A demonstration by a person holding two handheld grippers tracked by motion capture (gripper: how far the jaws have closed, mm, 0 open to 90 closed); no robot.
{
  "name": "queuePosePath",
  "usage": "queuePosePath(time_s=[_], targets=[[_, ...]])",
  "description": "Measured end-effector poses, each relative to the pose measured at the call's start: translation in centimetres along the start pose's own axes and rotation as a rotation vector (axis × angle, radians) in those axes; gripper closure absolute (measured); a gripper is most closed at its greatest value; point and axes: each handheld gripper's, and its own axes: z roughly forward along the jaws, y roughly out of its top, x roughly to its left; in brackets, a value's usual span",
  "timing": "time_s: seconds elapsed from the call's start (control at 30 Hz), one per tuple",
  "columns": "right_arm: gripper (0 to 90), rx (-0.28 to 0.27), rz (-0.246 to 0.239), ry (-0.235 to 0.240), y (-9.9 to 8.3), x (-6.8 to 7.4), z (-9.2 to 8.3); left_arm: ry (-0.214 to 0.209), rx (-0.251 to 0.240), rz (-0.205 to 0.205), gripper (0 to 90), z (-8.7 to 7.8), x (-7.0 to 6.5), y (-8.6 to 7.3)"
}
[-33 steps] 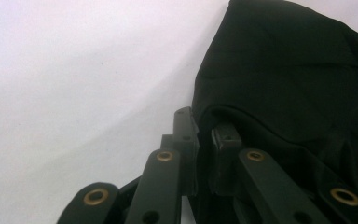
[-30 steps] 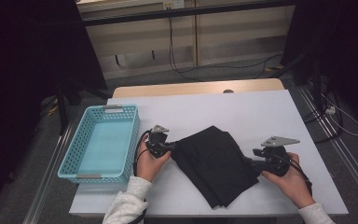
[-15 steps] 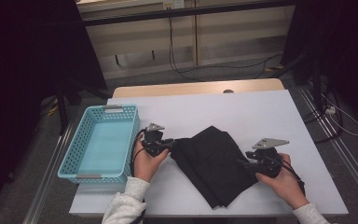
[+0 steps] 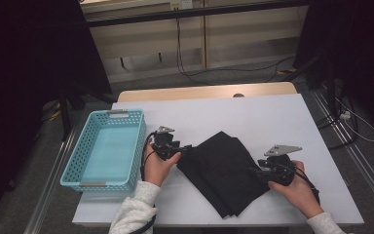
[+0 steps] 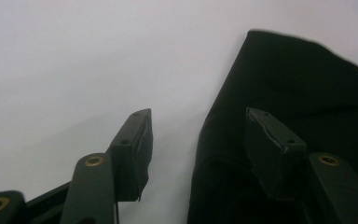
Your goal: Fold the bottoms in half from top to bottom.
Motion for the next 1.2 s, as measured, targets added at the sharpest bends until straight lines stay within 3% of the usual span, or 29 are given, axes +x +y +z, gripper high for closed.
queuePosePath(time_s=[0.07, 0.17, 0.27, 0.43, 0.6, 0.73, 1.2], targets=[[49.8, -0.002, 0.001, -0.001, 0.0, 0.0, 0.0, -0.032, 0.036, -0.031, 57.8, -0.1, 0.2, -0.3], [47.2, -0.007, 0.005, 0.004, 0.1, 0.1, 0.0, -0.052, 0.078, -0.056, 67.7, -0.4, 0.1, -0.8], [45.3, -0.013, 0.003, -0.002, 0.2, 0.1, -0.1, -0.032, 0.100, -0.039, 67.8, -0.5, 0.2, -1.1], [42.0, -0.031, 0.009, 0.000, 0.1, 0.0, -0.6, -0.043, 0.101, -0.048, 67.3, -0.3, 0.1, -1.2], [40.4, -0.051, 0.030, -0.015, 0.0, -0.7, -1.3, -0.080, 0.104, -0.096, 79.8, -0.1, 0.1, -1.3], [38.7, -0.062, 0.043, -0.018, -0.1, -0.9, -1.6, -0.073, 0.117, -0.122, 83.3, -0.1, 0.3, -0.7], [32.2, -0.075, 0.039, -0.023, -0.1, -0.9, -1.5, -0.030, 0.087, -0.064, 84.2, 1.1, 0.9, 3.3]])
